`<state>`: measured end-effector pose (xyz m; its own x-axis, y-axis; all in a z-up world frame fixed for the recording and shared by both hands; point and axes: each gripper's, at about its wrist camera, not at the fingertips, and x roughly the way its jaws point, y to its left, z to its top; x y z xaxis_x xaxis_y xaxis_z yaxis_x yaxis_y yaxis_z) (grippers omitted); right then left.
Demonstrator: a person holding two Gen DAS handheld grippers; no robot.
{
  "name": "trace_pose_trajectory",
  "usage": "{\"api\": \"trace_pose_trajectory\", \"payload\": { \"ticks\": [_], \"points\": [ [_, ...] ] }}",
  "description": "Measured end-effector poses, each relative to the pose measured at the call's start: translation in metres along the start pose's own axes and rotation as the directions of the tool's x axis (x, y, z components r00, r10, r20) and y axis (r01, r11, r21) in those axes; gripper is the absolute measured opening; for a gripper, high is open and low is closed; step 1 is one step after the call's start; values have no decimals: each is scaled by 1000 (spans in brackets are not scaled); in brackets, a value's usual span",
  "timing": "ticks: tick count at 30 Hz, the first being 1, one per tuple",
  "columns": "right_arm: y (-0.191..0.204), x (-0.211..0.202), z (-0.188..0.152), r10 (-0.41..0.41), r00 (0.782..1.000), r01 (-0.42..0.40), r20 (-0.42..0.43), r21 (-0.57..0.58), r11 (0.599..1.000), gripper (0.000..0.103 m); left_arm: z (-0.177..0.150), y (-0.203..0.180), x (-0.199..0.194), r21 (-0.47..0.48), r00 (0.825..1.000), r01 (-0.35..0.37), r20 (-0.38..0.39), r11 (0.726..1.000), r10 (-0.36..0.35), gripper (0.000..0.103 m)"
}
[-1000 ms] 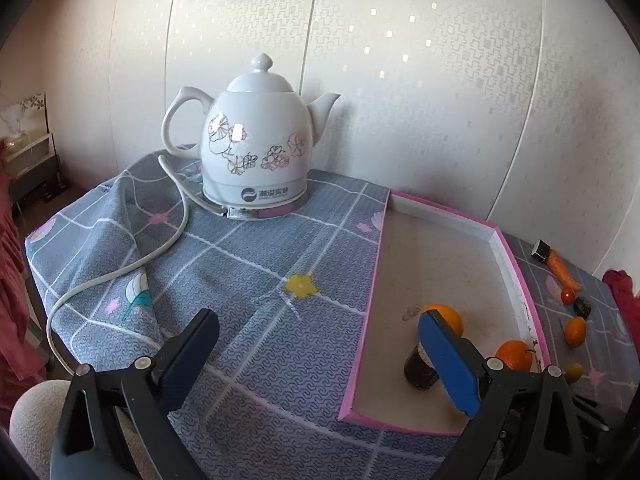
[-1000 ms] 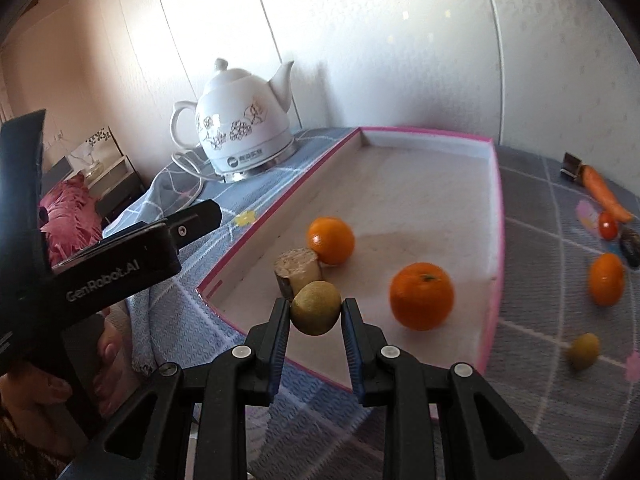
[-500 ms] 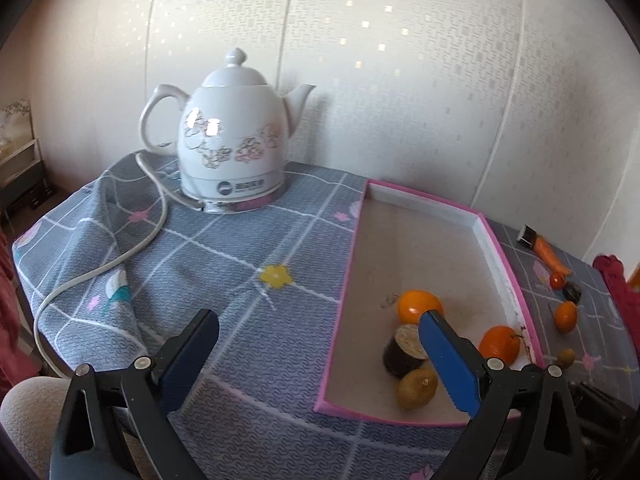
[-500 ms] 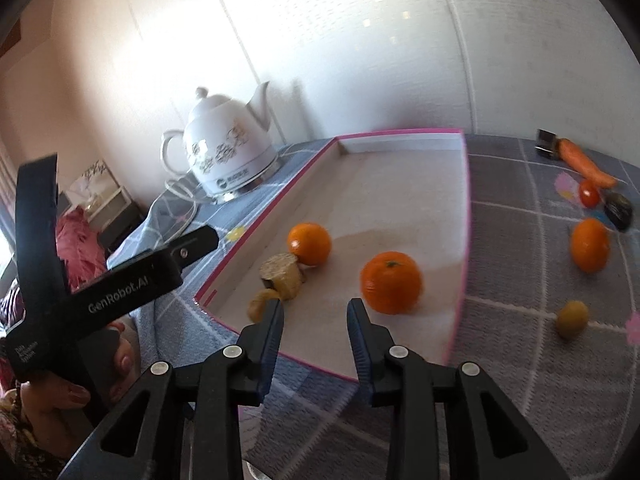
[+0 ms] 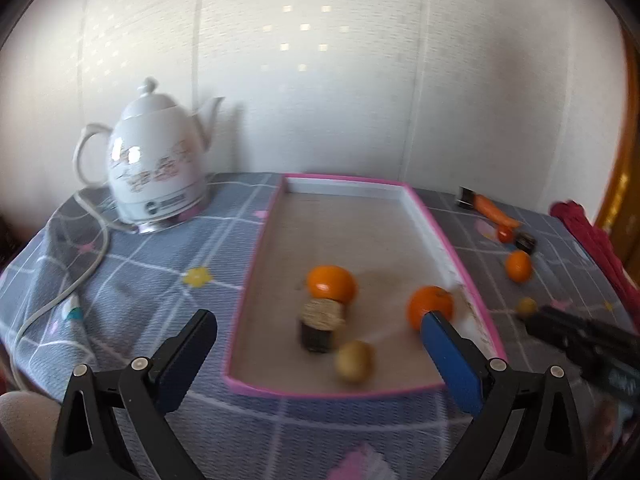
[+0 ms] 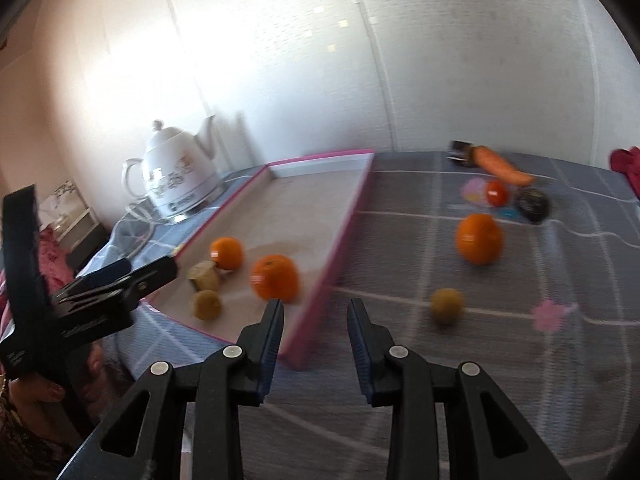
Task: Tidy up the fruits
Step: 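Grasp another mandarin orange with the right tool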
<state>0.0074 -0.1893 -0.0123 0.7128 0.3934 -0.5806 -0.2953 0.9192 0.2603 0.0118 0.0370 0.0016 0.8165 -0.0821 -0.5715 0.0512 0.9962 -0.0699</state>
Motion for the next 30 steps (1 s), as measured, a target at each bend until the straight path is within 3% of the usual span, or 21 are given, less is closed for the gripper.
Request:
{"api": "trace_pose_trajectory", "payload": {
  "ticks": [11,17,24,27,30],
  "points": [
    [-69,-21,3,-119,992,114,40,112,987,36,-11,-58,-8,96,990,136,-43,986,-133,102],
    [-81,6,36,-186,982,186,-7,11,982,39,-11,-75,-12,112,988,152,-55,982,-147,102],
    [-88,48,58,-148,981,145,-124,-34,989,45,-9,-88,-6,116,987,146,-81,982,-137,102],
    [-89,56,57,-175,975,167,-137,-70,984,45,-8,-97,-5,131,987,147,-88,980,-136,102],
    [-97,54,53,-143,981,140,-131,-35,990,40,-7,-109,-2,149,984,161,-95,976,-148,102]
  ]
}}
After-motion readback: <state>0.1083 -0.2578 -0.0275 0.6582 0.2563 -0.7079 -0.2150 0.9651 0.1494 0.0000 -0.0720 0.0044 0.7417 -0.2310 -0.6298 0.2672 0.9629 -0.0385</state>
